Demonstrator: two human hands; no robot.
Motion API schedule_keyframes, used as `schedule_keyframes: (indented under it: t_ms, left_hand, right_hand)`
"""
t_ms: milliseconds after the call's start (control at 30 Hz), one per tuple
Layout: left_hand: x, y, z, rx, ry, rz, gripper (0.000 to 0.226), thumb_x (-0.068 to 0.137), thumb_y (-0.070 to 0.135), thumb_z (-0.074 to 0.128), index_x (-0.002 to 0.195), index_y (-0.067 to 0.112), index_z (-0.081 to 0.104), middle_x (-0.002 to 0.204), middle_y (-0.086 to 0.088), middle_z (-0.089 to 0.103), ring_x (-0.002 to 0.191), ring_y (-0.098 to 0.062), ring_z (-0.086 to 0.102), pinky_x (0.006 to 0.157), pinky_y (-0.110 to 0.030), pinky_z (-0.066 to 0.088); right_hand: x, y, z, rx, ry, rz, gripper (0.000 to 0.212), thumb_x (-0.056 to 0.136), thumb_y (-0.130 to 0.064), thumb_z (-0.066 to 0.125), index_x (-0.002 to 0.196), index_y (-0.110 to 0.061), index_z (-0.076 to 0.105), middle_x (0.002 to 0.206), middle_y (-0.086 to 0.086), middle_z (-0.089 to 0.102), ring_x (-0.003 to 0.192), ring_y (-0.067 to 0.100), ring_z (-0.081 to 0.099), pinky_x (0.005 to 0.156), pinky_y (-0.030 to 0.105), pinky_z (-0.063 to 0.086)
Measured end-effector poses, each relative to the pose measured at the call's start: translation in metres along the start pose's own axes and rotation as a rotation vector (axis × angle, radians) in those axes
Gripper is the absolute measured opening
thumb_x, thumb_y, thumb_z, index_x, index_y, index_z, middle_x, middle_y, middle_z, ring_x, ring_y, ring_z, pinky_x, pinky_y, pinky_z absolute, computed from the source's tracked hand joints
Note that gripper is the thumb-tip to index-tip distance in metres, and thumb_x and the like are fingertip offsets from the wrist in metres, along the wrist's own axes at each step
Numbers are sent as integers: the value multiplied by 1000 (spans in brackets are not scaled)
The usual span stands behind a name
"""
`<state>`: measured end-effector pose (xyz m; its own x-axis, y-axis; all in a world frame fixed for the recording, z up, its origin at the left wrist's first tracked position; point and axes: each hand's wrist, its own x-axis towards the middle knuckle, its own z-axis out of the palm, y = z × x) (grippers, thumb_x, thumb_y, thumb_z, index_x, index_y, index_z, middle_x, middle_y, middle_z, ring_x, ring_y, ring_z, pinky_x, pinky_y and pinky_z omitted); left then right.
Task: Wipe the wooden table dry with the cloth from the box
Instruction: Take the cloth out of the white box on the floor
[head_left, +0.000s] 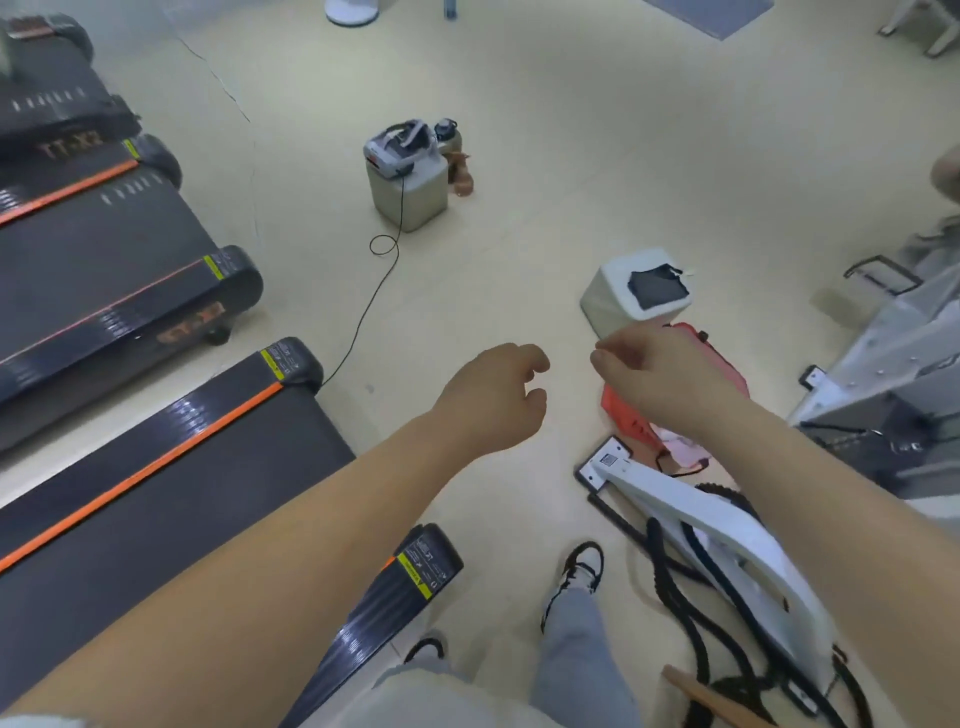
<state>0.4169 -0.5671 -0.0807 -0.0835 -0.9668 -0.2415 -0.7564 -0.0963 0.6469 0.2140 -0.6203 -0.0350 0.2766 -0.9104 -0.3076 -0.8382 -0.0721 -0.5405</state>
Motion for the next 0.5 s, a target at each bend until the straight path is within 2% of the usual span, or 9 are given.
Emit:
schedule_keyframes:
  t_ms: [133,200,333,500]
  left_hand:
    - [89,33,17,-88,31,-90,39,97,25,58,136,23,58,123,3,64,109,-18,61,96,-37,52]
    - [127,50,21,-146,31,-124,40,97,25,59,137,23,57,122,3,63,107,-19,61,95,-38,53]
    - [196,63,18,-203,30,-165,40,96,25,60,136,23,58,122,5,63,108,-16,62,96,-37,53]
    - [337,50,7,-170,11,-166,38,95,25,60,134,23,59,124,5,62,107,-16,62,95,-35,52]
  right_hand:
    - [80,44,-43,9,-32,-34,31,100,-38,55,122,-23,71,102,-11,72,95,10,65,77,26,46]
    - [114,63,-64,19,-29,-26,28,99,-38,56,120,-25,71,103,-12,72,99,12,64,83,31,47]
    - [189,83,-94,147,-65,24,24,100,-30,57,114,-19,74,110,-9,73,104,13,65,84,29,44]
    - [316,118,-107,220,-38,130,21,100,-26,56,101,-15,74,99,3,75,96,23,67,71,25,46]
